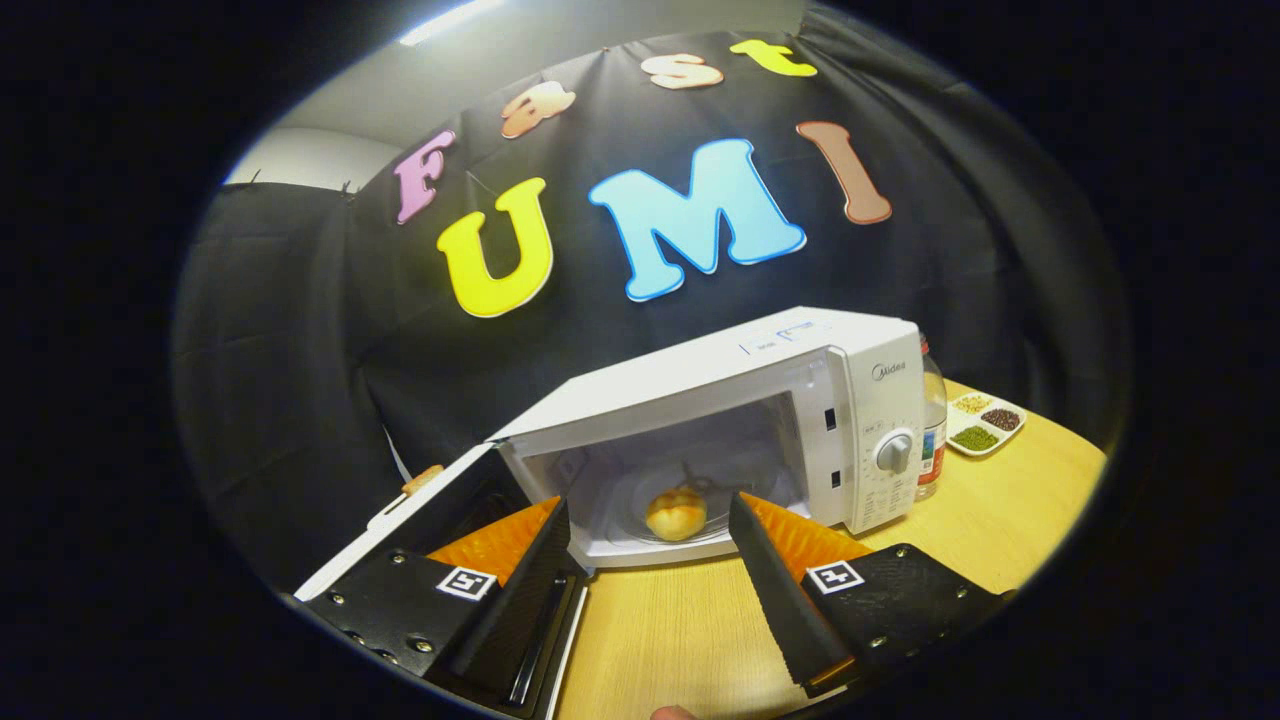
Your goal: Open the microwave, put the food inside, and close the microwave door.
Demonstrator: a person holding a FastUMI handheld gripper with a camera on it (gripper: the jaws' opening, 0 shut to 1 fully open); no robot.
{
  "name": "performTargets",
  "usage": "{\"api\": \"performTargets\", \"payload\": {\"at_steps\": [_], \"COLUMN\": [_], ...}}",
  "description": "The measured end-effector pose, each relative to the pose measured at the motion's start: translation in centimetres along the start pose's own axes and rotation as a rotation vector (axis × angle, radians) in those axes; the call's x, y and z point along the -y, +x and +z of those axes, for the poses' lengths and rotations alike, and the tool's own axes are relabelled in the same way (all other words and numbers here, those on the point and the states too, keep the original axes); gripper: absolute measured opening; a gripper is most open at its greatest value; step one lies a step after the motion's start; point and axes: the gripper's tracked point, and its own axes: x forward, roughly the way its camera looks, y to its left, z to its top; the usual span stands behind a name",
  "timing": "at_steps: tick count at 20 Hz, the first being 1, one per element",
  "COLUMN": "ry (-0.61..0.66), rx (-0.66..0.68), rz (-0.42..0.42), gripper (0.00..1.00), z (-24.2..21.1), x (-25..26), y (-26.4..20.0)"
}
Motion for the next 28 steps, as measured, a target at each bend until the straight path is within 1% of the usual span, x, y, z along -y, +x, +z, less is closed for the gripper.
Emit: {"api": "performTargets", "payload": {"at_steps": [3, 8, 14, 18, 22, 25, 28], "ry": [-0.031, -0.052, -0.127, -0.158, -0.169, -0.189, -0.212], "rx": [0.030, 0.035, 0.033, 0.018, -0.030, -0.085, -0.145], "rz": [0.042, 0.120, 0.265, 0.373, 0.468, 0.519, 0.546], "gripper": [0.97, 0.97, 0.97, 0.97, 0.97, 0.97, 0.97], "z": [0.6, -0.1, -1.2, -2.5, -4.7, -7.1, -10.0], "x": [-2.6, -7.7, -15.6, -20.8, -25.1, -27.0, -27.6], "y": [-3.9, -9.2, -13.4, -14.9, -15.8, -16.1, -15.9]}}
